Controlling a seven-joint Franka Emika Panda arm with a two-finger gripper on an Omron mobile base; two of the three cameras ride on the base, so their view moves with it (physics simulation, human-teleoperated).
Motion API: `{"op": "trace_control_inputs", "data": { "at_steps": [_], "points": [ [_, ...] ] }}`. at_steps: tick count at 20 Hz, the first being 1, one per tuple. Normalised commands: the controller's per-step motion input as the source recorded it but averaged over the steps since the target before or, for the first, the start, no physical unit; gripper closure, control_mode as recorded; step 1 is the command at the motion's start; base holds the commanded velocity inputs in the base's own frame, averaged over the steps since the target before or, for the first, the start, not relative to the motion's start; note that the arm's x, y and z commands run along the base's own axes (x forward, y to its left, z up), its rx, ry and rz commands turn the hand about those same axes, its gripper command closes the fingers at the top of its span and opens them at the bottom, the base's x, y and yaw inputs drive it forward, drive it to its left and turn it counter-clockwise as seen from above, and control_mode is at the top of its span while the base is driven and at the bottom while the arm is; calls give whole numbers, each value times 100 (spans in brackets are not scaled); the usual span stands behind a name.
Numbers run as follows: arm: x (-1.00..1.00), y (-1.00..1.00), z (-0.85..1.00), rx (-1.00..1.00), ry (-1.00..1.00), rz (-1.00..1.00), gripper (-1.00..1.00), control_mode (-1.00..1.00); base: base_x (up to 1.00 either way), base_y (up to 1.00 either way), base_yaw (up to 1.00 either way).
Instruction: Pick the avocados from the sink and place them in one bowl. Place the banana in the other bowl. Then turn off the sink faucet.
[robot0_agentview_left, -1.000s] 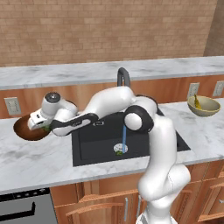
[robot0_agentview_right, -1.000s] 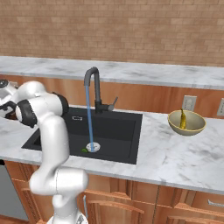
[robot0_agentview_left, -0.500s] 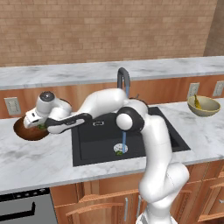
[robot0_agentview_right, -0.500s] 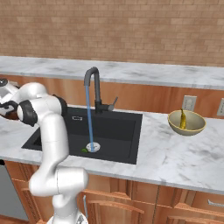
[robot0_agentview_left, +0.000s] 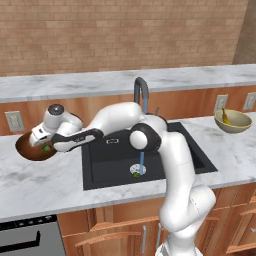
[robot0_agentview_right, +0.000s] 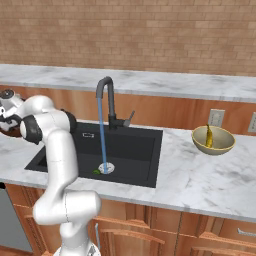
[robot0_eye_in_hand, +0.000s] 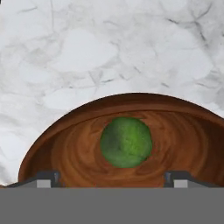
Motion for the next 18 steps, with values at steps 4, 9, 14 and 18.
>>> {"op": "trace_control_inputs", "data": {
  "at_steps": [4, 9, 14, 18],
  "points": [
    [9, -32, 29, 10, -16, 13, -100, -100, 0, 0, 0],
    [0, -52, 52, 9, -12, 9, -100, -100, 0, 0, 0],
    [-4, -69, 62, 4, -3, 0, -100, -100, 0, 0, 0],
    [-27, -70, 37, 0, 4, -8, -100, -100, 0, 0, 0]
  ]
}}
